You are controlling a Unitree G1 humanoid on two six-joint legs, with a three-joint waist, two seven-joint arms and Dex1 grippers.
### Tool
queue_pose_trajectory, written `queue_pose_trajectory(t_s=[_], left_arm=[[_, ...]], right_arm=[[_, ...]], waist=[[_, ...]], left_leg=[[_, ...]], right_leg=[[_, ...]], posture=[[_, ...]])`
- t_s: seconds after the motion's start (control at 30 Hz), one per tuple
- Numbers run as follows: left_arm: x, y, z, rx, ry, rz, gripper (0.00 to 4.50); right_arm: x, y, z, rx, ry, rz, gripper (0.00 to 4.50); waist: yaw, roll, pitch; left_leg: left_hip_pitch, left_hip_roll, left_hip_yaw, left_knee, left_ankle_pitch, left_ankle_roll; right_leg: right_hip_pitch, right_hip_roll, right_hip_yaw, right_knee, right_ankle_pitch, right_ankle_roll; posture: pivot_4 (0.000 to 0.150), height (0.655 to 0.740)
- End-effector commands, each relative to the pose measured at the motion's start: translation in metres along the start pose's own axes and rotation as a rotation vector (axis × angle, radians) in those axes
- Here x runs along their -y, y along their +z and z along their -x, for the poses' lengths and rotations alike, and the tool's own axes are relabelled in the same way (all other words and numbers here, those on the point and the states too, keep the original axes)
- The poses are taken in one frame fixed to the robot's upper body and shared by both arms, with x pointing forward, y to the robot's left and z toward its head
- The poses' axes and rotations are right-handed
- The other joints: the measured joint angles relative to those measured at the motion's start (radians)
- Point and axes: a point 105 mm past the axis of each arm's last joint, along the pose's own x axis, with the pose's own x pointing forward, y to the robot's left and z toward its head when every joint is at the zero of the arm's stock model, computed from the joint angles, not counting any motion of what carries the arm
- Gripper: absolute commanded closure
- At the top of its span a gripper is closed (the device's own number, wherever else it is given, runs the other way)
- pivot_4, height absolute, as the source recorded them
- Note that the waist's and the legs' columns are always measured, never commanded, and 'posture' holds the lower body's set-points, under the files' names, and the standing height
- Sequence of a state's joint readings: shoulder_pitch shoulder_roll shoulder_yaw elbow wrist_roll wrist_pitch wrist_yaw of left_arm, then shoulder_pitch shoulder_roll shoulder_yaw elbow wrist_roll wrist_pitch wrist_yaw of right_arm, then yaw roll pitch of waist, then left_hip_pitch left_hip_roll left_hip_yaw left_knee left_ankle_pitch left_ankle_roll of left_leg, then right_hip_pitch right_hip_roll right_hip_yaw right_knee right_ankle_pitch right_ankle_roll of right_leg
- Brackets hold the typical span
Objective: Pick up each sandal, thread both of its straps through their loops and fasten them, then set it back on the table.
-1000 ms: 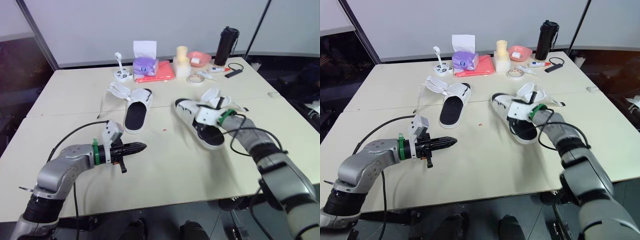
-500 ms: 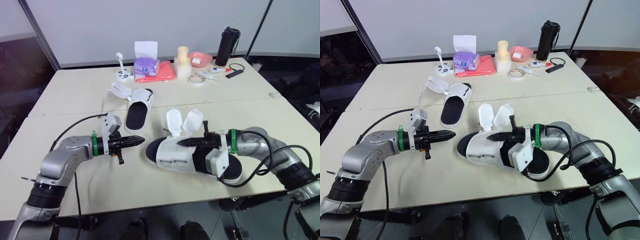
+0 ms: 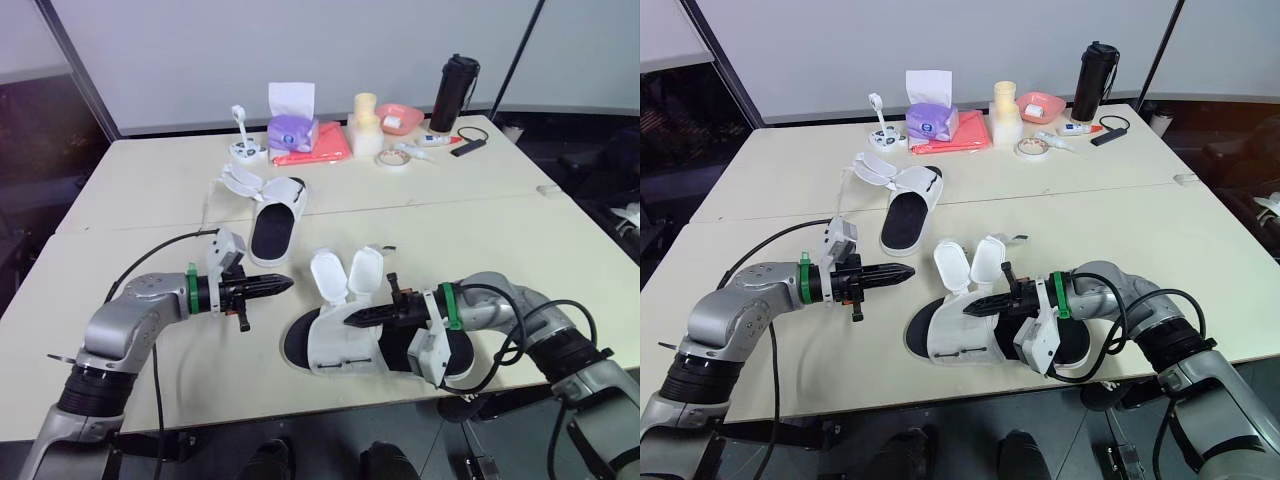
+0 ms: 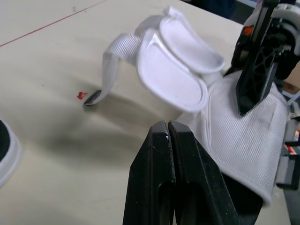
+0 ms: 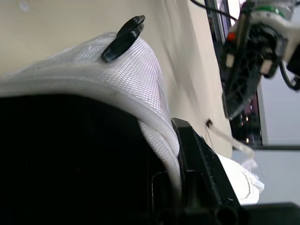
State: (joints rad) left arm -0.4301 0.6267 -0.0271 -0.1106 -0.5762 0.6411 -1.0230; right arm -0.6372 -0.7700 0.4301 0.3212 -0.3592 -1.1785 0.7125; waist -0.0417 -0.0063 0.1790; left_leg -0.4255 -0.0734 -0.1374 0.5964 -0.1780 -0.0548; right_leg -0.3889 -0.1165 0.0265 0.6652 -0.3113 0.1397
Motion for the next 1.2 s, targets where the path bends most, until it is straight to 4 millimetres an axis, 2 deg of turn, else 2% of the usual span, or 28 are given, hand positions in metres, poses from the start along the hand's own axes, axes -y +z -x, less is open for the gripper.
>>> queue_pose_trajectory(t_s=[0.03, 0.13, 0.23, 0.33, 0.37, 0.53, 0.67, 0.77, 0.83, 0.9, 0.97, 1.07, 1.2], left_arm=[[0.007, 0.005, -0.002, -0.005, -0.037, -0.038, 4.50], [0.010, 0.002, -0.004, -0.021, -0.059, -0.038, 4.50], [0.011, -0.002, -0.006, -0.038, -0.071, -0.062, 4.50], [0.011, -0.009, -0.011, -0.068, -0.089, -0.094, 4.50], [0.012, -0.011, -0.013, -0.076, -0.099, -0.104, 4.50], [0.015, -0.020, -0.019, -0.110, -0.149, -0.135, 4.50], [0.021, -0.034, -0.020, -0.152, -0.195, -0.129, 4.50], [0.025, -0.041, -0.020, -0.174, -0.224, -0.128, 4.50], [0.028, -0.048, -0.021, -0.203, -0.252, -0.139, 4.50], [0.030, -0.052, -0.023, -0.216, -0.272, -0.144, 4.50], [0.032, -0.056, -0.032, -0.210, -0.291, -0.133, 4.50], [0.032, -0.059, -0.038, -0.213, -0.305, -0.129, 4.50], [0.033, -0.066, -0.049, -0.221, -0.325, -0.121, 4.50]], right_arm=[[0.014, -0.001, 0.002, 0.005, -0.047, 0.053, 4.45], [0.014, -0.008, 0.006, -0.035, -0.055, 0.030, 3.37], [0.016, -0.013, 0.011, -0.088, -0.062, -0.030, 1.80], [0.007, -0.009, 0.018, -0.128, -0.014, -0.113, 0.29], [0.005, -0.007, 0.022, -0.145, -0.002, -0.147, 0.10], [-0.001, 0.000, 0.047, -0.254, 0.048, -0.392, 0.10], [0.015, 0.008, 0.062, -0.302, -0.045, -0.645, 0.10], [0.029, 0.010, 0.067, -0.323, -0.113, -0.737, 0.10], [0.042, 0.008, 0.073, -0.345, -0.205, -0.809, 0.10], [0.046, 0.003, 0.078, -0.384, -0.264, -0.881, 0.10], [0.048, -0.009, 0.085, -0.442, -0.377, -1.037, 0.10], [0.046, -0.014, 0.087, -0.468, -0.440, -1.184, 0.10], [0.043, -0.019, 0.077, -0.401, -0.580, -1.544, 0.10]], waist=[[0.000, 0.000, 0.000], [-0.001, 0.000, 0.000], [-0.001, 0.000, 0.000], [0.005, 0.000, 0.000], [0.006, 0.000, 0.000], [0.013, 0.000, 0.000], [0.018, 0.000, 0.000], [0.023, 0.000, 0.000], [0.028, 0.000, 0.000], [0.030, 0.000, 0.000], [0.032, 0.000, 0.000], [0.033, 0.000, 0.000], [0.030, 0.000, 0.000]], left_leg=[[0.000, 0.000, 0.000, 0.000, 0.000, 0.000], [0.000, 0.000, 0.000, 0.000, 0.000, 0.000], [0.000, 0.000, 0.000, 0.000, 0.000, 0.000], [0.000, 0.000, 0.000, 0.000, 0.000, 0.000], [0.000, 0.000, 0.000, 0.000, 0.000, 0.000], [0.000, 0.000, 0.000, 0.000, 0.000, 0.000], [0.000, 0.001, 0.000, 0.001, 0.000, 0.001], [0.000, 0.001, 0.000, 0.001, 0.000, 0.001], [0.000, 0.001, 0.000, 0.001, 0.000, 0.001], [0.000, 0.002, 0.000, 0.001, 0.000, 0.001], [0.000, 0.001, 0.000, 0.002, 0.000, 0.001], [-0.001, 0.001, -0.001, 0.002, 0.000, 0.001], [-0.001, 0.001, -0.001, 0.002, 0.000, 0.001]], right_leg=[[0.000, 0.000, 0.000, 0.000, 0.000, 0.000], [0.000, 0.000, 0.000, 0.000, 0.000, 0.000], [0.000, 0.000, 0.000, 0.000, 0.000, 0.000], [0.000, 0.000, 0.000, 0.000, 0.000, 0.000], [0.001, 0.000, 0.000, 0.000, 0.000, 0.000], [0.001, 0.000, 0.000, 0.000, 0.000, 0.000], [0.001, 0.000, 0.000, 0.000, 0.000, 0.000], [0.001, -0.001, 0.000, 0.000, 0.000, 0.000], [0.001, -0.001, 0.000, 0.000, 0.000, 0.000], [0.001, -0.002, 0.000, 0.000, 0.000, 0.000], [0.001, -0.002, -0.001, -0.001, 0.000, 0.000], [0.002, -0.002, -0.001, -0.001, 0.000, 0.000], [0.001, -0.002, -0.001, -0.001, 0.000, 0.000]], posture=[[0.150, 0.7344], [0.150, 0.7344], [0.150, 0.7344], [0.150, 0.7344], [0.150, 0.7344], [0.150, 0.7344], [0.150, 0.7344], [0.150, 0.7344], [0.150, 0.7344], [0.150, 0.7344], [0.150, 0.7344], [0.150, 0.7344], [0.150, 0.7344]])
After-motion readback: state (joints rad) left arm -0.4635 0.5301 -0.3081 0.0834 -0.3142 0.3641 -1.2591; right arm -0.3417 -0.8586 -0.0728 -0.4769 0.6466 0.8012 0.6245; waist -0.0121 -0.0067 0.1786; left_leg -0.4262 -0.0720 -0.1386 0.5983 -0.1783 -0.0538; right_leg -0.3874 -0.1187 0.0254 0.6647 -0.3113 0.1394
